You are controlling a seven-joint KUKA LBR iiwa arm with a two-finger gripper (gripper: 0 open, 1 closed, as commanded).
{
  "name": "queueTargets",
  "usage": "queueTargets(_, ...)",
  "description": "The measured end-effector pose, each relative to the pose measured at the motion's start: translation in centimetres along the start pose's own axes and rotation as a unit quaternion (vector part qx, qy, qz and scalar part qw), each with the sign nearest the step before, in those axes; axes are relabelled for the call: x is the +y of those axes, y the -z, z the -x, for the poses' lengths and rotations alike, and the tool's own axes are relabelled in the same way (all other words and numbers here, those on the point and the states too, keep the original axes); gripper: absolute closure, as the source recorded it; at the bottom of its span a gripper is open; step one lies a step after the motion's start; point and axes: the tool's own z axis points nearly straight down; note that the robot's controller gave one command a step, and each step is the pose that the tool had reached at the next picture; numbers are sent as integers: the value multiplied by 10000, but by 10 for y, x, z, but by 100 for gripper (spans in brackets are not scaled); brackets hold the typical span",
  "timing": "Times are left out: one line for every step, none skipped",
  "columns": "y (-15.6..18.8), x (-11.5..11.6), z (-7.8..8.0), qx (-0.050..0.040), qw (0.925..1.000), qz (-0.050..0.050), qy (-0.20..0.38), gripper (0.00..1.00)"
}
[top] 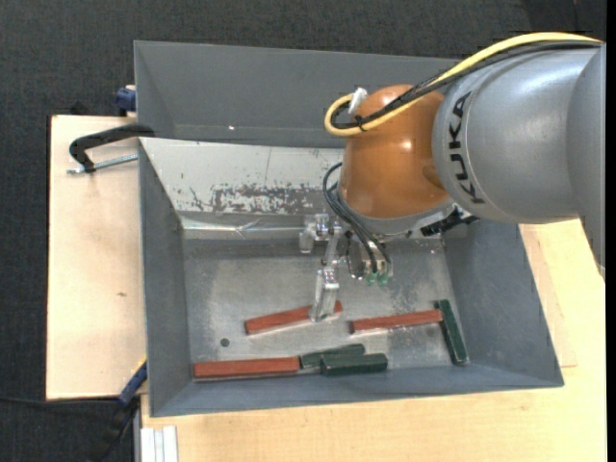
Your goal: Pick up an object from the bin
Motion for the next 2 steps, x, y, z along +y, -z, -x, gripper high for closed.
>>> queueTargets(-53,22,-20,-31,9998,1,207,0)
queueTargets(-81,33,-14,-13,9993,3,369,100)
